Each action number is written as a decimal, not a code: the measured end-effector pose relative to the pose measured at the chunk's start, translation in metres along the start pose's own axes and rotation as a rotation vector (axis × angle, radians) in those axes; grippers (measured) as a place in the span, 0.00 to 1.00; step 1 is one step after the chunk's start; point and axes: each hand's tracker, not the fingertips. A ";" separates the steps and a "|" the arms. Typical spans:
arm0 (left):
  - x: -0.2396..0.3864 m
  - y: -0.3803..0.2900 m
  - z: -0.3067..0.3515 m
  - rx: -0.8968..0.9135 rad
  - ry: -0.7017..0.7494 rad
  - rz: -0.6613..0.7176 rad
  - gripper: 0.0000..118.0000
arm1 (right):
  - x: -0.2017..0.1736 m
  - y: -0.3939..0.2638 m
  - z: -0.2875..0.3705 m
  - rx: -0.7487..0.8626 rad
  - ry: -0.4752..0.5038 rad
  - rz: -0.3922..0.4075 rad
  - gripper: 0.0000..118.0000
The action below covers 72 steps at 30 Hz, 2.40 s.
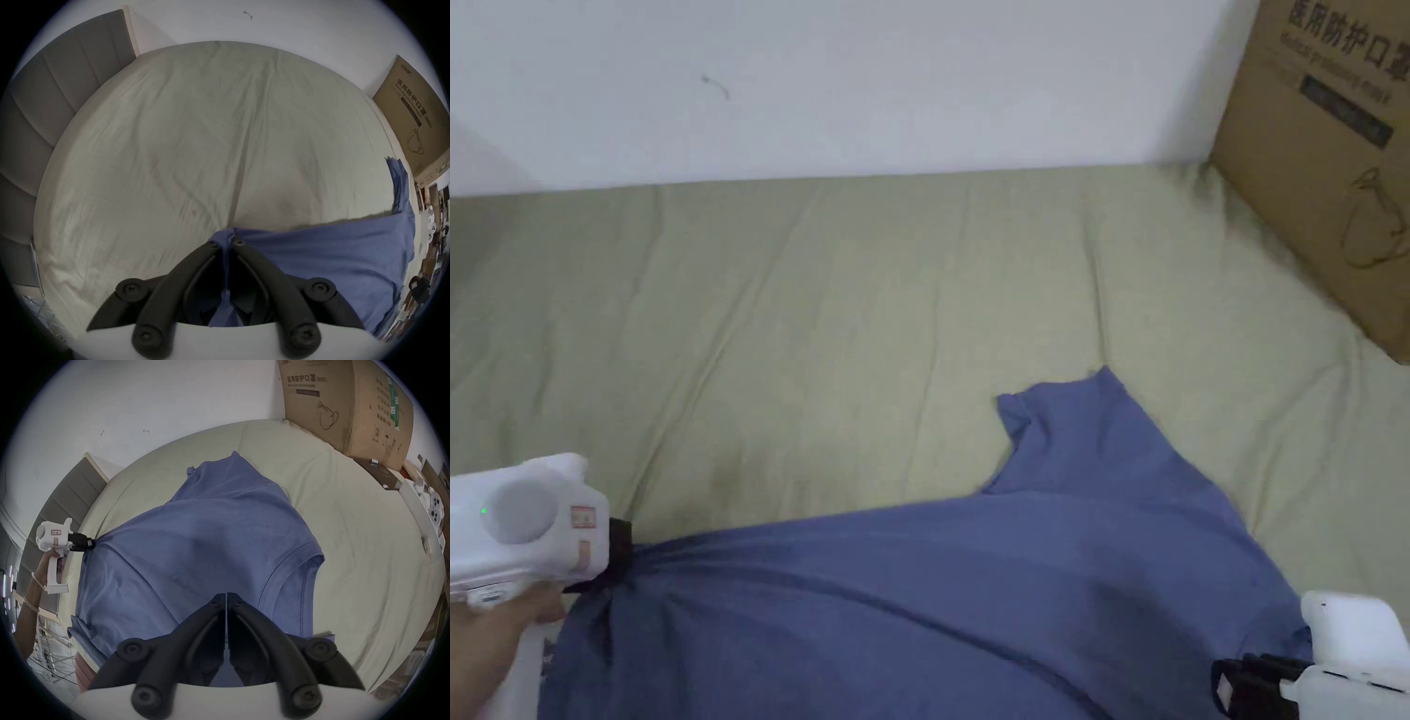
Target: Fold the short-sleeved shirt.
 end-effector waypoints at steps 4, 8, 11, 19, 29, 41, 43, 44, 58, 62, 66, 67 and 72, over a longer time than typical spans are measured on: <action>-0.007 0.000 0.010 0.003 -0.041 0.045 0.03 | 0.016 0.025 -0.002 0.016 0.018 -0.020 0.01; -0.004 -0.001 0.024 0.048 -0.056 0.010 0.03 | 0.031 0.083 -0.019 0.109 -0.005 0.002 0.08; -0.002 -0.001 0.036 0.085 -0.054 -0.018 0.03 | 0.034 0.131 -0.055 0.057 -0.071 0.077 0.87; -0.002 -0.002 0.052 0.125 -0.058 -0.049 0.03 | 0.058 0.166 -0.151 -0.203 -0.118 -0.035 0.80; 0.009 0.000 0.074 0.146 -0.036 -0.109 0.03 | 0.045 0.169 -0.106 -0.103 -0.118 -0.031 0.04; 0.012 0.047 0.200 0.363 -0.060 -0.065 0.02 | 0.025 0.250 0.063 0.204 0.005 -0.078 0.04; 0.016 0.060 0.226 0.411 -0.050 -0.087 0.03 | 0.019 0.267 0.095 0.263 0.017 -0.067 0.04; 0.018 0.069 0.240 0.441 -0.042 -0.079 0.02 | 0.016 0.275 0.111 0.296 0.019 -0.064 0.04; 0.054 0.225 0.375 0.720 0.045 -0.090 0.02 | -0.033 0.435 0.245 0.568 0.031 -0.028 0.04; 0.058 0.263 0.413 0.836 0.069 -0.058 0.02 | -0.051 0.471 0.277 0.630 0.007 -0.019 0.04; 0.065 0.288 0.446 0.900 0.112 -0.094 0.02 | -0.064 0.495 0.308 0.671 -0.002 -0.021 0.04; 0.067 0.289 0.454 0.932 0.137 -0.098 0.02 | -0.067 0.498 0.316 0.694 -0.006 -0.029 0.04; 0.076 0.289 0.455 0.987 0.207 -0.136 0.02 | -0.080 0.501 0.326 0.727 -0.032 0.038 0.04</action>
